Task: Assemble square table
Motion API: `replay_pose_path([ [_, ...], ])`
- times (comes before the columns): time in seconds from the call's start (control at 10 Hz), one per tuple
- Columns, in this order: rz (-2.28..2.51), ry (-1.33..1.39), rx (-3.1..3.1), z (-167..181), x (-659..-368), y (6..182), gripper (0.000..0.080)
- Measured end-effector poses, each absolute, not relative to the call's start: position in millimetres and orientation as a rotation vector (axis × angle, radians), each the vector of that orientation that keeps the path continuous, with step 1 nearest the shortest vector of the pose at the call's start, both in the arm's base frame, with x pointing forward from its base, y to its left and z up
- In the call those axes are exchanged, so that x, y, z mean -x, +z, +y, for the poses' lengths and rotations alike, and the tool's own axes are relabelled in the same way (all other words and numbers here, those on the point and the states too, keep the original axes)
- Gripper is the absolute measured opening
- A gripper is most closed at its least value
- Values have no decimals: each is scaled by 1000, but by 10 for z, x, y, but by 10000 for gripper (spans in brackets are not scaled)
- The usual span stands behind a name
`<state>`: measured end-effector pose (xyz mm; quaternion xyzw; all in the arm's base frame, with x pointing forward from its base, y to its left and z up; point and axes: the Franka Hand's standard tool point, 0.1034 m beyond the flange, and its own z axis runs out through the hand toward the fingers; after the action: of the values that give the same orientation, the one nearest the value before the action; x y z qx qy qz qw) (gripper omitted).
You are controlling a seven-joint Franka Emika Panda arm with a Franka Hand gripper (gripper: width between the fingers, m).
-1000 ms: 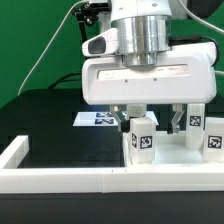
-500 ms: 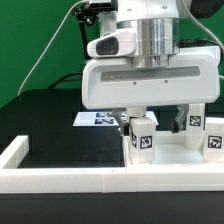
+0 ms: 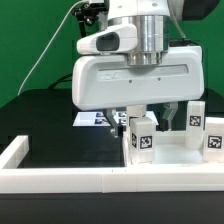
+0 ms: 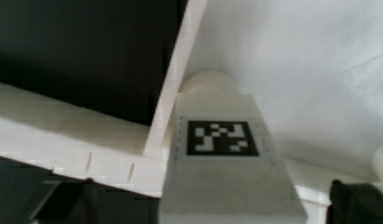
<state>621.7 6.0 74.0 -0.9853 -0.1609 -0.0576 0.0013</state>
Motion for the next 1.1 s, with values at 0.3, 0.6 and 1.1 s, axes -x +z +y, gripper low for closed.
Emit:
replay_pose_path([
  [0.3, -497, -179, 3093, 60, -6214, 733, 374],
  [0.6, -406, -178, 3103, 60, -6213, 729, 289],
  [1.1, 589, -228, 3008, 46, -6202, 711, 290],
])
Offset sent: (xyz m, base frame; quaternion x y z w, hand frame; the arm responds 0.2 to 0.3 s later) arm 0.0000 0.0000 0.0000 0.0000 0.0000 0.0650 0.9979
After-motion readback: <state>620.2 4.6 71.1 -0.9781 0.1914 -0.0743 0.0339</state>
